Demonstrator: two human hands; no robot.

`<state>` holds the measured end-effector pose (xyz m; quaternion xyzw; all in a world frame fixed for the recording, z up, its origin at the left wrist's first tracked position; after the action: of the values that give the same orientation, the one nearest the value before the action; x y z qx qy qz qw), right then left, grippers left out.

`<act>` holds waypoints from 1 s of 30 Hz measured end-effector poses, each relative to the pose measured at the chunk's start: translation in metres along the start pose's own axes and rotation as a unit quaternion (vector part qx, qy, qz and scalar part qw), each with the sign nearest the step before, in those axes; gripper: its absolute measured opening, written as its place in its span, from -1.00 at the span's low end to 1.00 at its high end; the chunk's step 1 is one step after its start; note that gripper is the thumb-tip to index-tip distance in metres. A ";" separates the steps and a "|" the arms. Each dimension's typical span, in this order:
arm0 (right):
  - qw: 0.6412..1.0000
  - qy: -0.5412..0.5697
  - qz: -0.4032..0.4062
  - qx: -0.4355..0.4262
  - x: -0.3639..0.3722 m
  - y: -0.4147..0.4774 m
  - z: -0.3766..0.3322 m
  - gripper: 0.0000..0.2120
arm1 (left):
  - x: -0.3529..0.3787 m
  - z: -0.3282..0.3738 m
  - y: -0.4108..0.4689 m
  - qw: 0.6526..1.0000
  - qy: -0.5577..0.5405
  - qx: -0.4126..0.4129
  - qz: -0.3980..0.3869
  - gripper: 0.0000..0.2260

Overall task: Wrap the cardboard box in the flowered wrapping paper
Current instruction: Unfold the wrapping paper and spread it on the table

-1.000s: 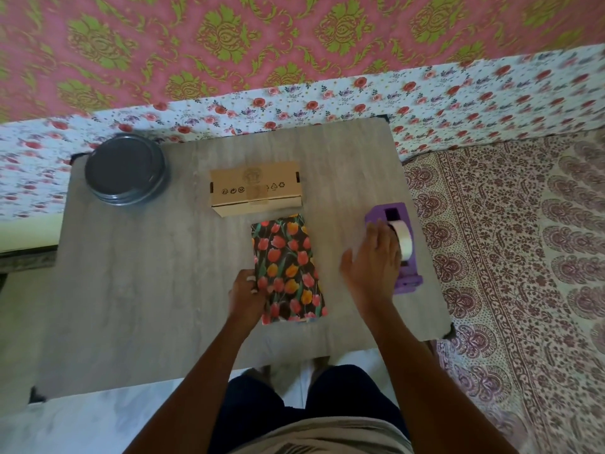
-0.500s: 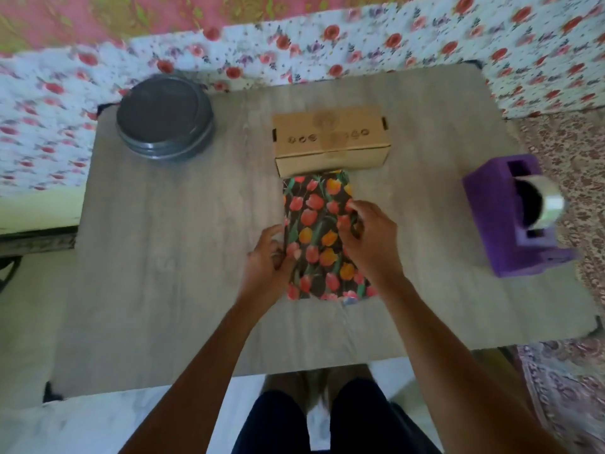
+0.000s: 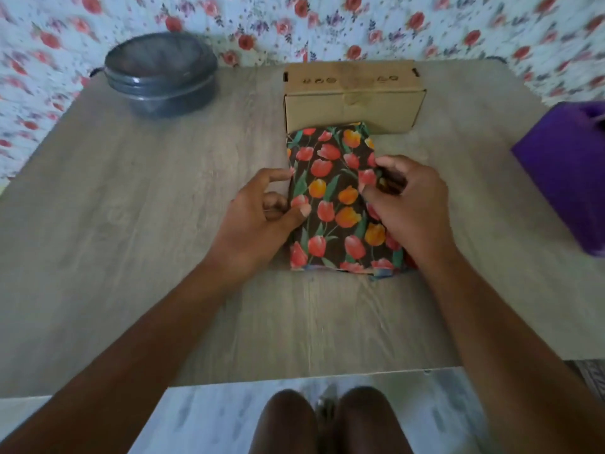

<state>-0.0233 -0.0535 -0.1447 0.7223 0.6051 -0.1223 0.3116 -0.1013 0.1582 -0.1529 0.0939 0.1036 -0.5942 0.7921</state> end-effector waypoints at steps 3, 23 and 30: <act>1.000 0.016 0.007 0.015 -0.004 -0.007 -0.002 -0.62 | -0.002 -0.001 -0.005 1.000 -0.016 0.008 0.008 -0.66; 0.885 0.395 -0.136 0.208 -0.073 -0.093 -0.054 -0.85 | 0.030 0.067 -0.123 0.985 0.087 0.148 -0.023 -0.70; 0.915 0.388 -0.099 0.056 -0.060 -0.080 -0.050 -0.90 | 0.014 0.059 -0.107 0.968 -0.235 0.004 0.084 -0.65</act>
<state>-0.1237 -0.0654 -0.0968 0.6658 0.7389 0.1038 -0.0026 -0.1967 0.0994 -0.1029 -0.0373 -0.0962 -0.5314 0.8408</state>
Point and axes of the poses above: each hand's wrist, its own y-axis towards the middle knuckle, its own x-axis out of the palm, z = x × y, the point moved 3 cm from there along y, towards the middle knuckle, and after that the axes turned 6 degrees about z, right-handed, at the moved point
